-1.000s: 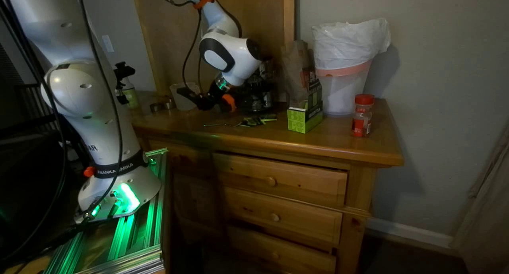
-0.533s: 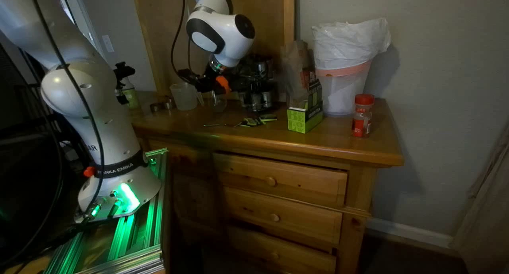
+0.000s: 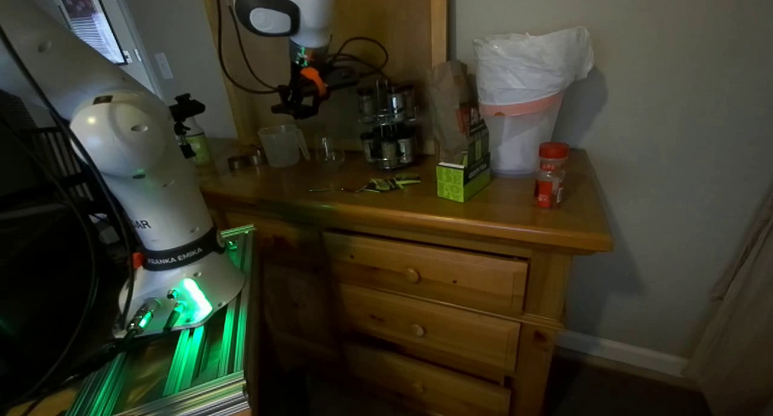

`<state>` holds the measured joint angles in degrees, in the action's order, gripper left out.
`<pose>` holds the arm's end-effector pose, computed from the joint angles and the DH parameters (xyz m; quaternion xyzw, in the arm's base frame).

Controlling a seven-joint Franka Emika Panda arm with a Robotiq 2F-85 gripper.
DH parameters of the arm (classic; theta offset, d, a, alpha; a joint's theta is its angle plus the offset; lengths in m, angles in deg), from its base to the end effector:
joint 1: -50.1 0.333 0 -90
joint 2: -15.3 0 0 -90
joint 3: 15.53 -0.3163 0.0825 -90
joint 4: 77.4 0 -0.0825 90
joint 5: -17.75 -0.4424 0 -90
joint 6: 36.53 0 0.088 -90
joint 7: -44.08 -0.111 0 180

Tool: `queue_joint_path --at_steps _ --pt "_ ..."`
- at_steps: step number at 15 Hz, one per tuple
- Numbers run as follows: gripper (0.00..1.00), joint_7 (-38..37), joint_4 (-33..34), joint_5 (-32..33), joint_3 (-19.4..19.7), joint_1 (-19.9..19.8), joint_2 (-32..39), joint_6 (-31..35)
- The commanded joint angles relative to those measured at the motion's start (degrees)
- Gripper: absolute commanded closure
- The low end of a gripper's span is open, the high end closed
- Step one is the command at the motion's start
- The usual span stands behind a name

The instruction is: Put the remote control in the clear jug.

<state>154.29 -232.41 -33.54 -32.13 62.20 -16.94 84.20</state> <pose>0.3505 0.2223 0.3620 -0.5595 -0.7742 -0.1928 0.2246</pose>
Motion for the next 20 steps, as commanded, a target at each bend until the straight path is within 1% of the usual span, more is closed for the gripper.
queue_joint_path --at_steps 1,4,7,9,11,13,15,16,17,20 --pt "0.67 -14.93 2.03 9.55 -4.82 3.63 -6.59 2.69" --pt "0.67 -27.53 6.95 21.0 -7.15 5.74 -8.19 2.39" --pt "0.67 -39.41 12.12 34.23 -9.37 7.97 -6.96 1.16" --pt "0.67 -45.73 14.55 41.69 -11.19 9.54 -5.25 0.32" --pt "0.67 -50.22 16.26 47.72 -13.07 11.55 -2.36 -1.49" --pt "0.67 -53.11 17.78 51.69 -14.55 13.96 1.02 -2.8" --pt "0.67 -55.05 19.09 54.76 -15.46 15.88 4.39 -2.29" --pt "0.67 -54.43 15.65 53.48 -12.24 18.07 0.77 -1.55" --pt "0.42 -55.29 15.88 53.95 -12.26 18.98 1.87 -1.55" --pt "0.42 -55.27 15.77 53.85 -10.64 20.08 2.23 -1.57"
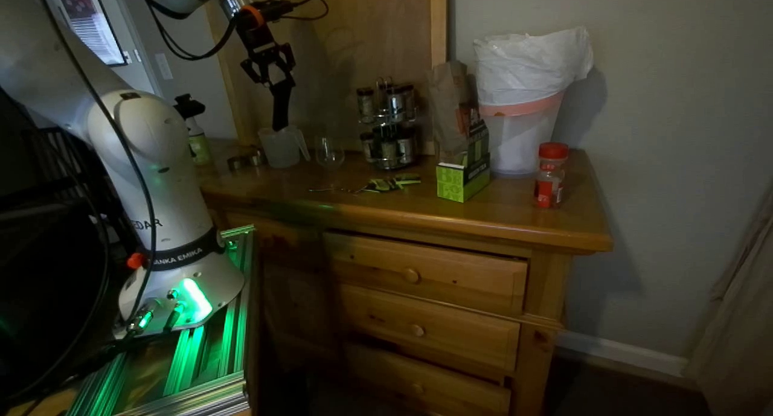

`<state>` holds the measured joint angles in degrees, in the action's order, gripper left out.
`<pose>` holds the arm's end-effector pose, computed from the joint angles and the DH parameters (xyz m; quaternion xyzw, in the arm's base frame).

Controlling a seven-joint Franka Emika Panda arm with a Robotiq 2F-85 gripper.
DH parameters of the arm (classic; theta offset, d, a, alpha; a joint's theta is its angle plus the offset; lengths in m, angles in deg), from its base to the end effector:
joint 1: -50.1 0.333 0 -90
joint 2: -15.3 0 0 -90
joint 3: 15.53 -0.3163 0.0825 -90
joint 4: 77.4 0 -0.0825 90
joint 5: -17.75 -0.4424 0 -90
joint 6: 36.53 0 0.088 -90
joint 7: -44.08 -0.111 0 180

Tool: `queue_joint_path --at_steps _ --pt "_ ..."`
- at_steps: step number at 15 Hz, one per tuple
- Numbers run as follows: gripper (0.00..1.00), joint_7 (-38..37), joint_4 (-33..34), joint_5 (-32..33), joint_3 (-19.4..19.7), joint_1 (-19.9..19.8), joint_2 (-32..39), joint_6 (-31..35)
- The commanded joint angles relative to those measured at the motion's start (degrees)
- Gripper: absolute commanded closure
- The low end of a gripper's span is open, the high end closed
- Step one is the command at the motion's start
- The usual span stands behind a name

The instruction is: Put the remote control in the clear jug.

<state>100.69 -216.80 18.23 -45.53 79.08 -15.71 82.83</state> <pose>0.2400 0.4055 0.4602 0.5451 0.8252 0.0627 0.1341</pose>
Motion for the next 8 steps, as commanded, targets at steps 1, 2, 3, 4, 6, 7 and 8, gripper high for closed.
queue_joint_path --at_steps 1,2,3,4,6,7,8 --pt "0.42 -1.63 0.17 2.06 2.98 3.21 0.94 -0.2" --pt "0.67 -1.62 0.16 2.06 3.01 3.21 0.95 -0.2" --pt "0.67 -1.68 0.27 2.86 2.54 3.3 1.36 0.61" --pt "0.67 -1.82 1.02 3.92 2.03 3.55 2.07 0.8" --pt "0.67 -1.68 3.06 6.2 1.18 4.31 4.26 0.11" --pt "0.67 -1.63 4.13 7.59 0.69 4.75 5.39 -0.16" --pt "0.67 -1.67 5.23 9.12 0.19 5.11 6.44 -0.29"
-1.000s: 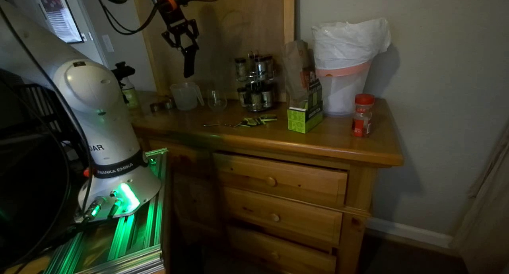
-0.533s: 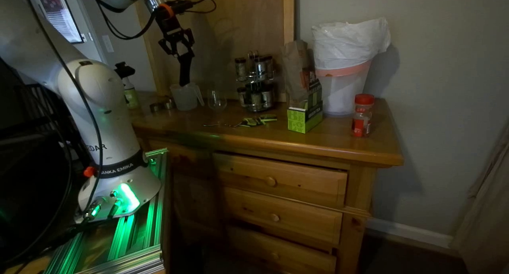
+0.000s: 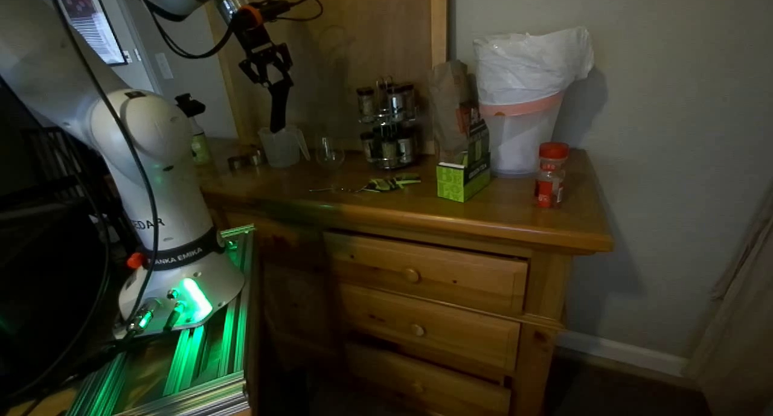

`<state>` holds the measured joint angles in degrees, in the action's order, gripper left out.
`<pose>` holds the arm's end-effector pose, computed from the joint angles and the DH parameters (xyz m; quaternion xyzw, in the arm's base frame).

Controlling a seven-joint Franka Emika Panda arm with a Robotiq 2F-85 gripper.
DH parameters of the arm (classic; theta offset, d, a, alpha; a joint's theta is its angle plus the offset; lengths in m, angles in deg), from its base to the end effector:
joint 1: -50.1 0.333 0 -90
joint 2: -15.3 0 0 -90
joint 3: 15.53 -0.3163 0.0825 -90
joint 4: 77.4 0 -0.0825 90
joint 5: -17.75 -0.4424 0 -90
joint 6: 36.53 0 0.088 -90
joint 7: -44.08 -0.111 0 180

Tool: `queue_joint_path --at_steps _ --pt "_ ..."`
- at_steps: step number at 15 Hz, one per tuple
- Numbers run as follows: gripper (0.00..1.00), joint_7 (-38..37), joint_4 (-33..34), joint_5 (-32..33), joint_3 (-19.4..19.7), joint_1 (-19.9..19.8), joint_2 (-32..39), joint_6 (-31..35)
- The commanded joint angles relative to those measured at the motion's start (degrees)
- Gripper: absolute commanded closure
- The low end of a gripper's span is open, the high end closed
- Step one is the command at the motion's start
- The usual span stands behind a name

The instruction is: Put the remote control in the clear jug.

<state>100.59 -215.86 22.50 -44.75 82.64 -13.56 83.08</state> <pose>0.2269 0.4212 0.4565 0.5073 0.8457 0.0599 0.1542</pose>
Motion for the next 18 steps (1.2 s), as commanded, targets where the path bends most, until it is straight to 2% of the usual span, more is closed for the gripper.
queue_joint_path --at_steps 1,8,13,18 --pt "0.67 -1.67 5.77 6.48 -1.11 1.82 5.69 -0.56" --pt "0.67 -2.87 13.92 16.13 -6.5 2.0 16.9 0.4" --pt "0.67 -3.9 17.93 23.8 -11.6 1.95 25.64 -2.68" --pt "0.67 -3.45 20.29 26.88 -13.69 2.24 30.97 -7.2"
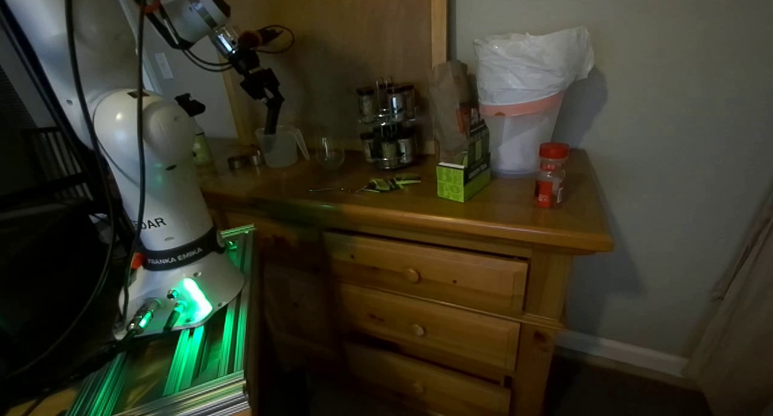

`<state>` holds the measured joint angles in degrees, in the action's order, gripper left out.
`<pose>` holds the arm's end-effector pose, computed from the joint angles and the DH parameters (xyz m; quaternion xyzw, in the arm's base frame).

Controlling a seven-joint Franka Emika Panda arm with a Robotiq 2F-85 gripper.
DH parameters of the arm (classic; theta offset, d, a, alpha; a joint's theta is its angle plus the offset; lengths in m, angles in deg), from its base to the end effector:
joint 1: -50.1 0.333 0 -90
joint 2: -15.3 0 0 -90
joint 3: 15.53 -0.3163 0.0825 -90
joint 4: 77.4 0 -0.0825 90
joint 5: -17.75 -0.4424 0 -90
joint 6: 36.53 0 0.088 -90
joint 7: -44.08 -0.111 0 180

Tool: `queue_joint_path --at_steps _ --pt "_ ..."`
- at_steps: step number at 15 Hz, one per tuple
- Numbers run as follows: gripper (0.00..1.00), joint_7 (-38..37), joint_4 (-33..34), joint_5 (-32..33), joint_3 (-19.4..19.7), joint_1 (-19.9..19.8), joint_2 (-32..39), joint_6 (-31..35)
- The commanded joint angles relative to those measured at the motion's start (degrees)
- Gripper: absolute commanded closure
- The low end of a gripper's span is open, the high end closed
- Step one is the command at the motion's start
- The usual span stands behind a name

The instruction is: Put the remote control in the clear jug.

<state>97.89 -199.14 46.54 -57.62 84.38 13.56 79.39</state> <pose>0.1648 0.5582 0.3875 0.3007 0.9250 0.0061 0.2323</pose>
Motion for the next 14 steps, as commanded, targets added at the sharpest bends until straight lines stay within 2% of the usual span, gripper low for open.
queue_joint_path --at_steps 1,8,14 --pt "0.67 -0.85 3.83 3.17 -0.96 0.56 4.54 -3.7" --pt "0.67 -3.56 4.09 7.6 -0.81 1.07 7.77 -2.24" --pt "0.67 -2.36 4.38 6.95 -0.87 1.19 10.67 -2.36"
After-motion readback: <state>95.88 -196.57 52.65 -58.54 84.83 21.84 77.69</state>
